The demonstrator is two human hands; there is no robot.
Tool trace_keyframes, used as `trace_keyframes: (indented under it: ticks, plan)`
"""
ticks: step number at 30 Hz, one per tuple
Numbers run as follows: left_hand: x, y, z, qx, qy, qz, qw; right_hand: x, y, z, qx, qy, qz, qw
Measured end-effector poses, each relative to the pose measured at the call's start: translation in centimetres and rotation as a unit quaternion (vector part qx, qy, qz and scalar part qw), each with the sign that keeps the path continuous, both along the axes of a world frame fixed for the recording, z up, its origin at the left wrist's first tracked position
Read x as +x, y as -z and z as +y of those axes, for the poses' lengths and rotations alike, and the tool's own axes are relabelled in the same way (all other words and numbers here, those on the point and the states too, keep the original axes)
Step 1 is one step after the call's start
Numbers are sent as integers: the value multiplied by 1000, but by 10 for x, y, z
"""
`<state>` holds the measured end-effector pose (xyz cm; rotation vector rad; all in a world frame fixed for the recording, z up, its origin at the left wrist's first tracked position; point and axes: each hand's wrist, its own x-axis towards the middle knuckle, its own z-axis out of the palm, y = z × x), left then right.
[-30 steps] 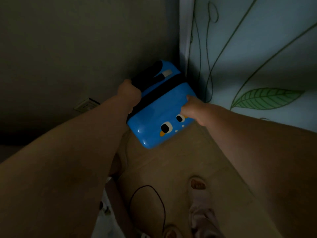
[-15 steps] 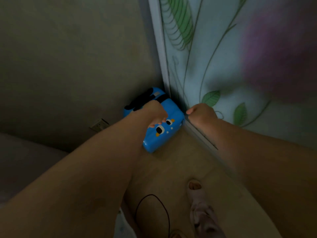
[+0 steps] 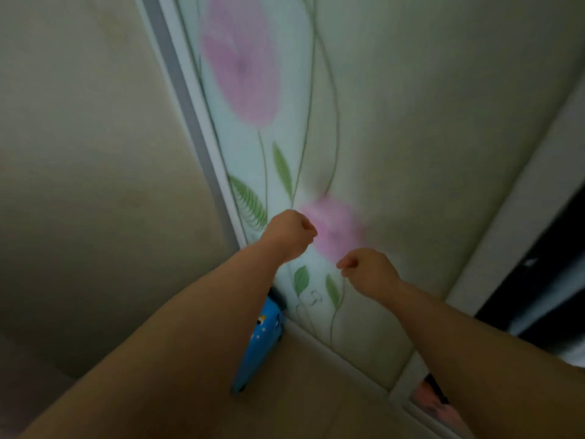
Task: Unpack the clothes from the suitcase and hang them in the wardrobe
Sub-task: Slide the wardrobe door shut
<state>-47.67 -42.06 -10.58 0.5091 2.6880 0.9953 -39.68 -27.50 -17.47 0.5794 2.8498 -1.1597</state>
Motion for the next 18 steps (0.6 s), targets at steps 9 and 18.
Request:
trace_keyframes:
  ticks: [9, 18]
  plan:
    - [75, -116, 98, 119, 34, 113, 986, 105, -130, 95, 71, 16, 115, 991]
    - [157, -202, 184, 273, 8, 210, 939, 199, -217, 173, 142, 86, 230, 959]
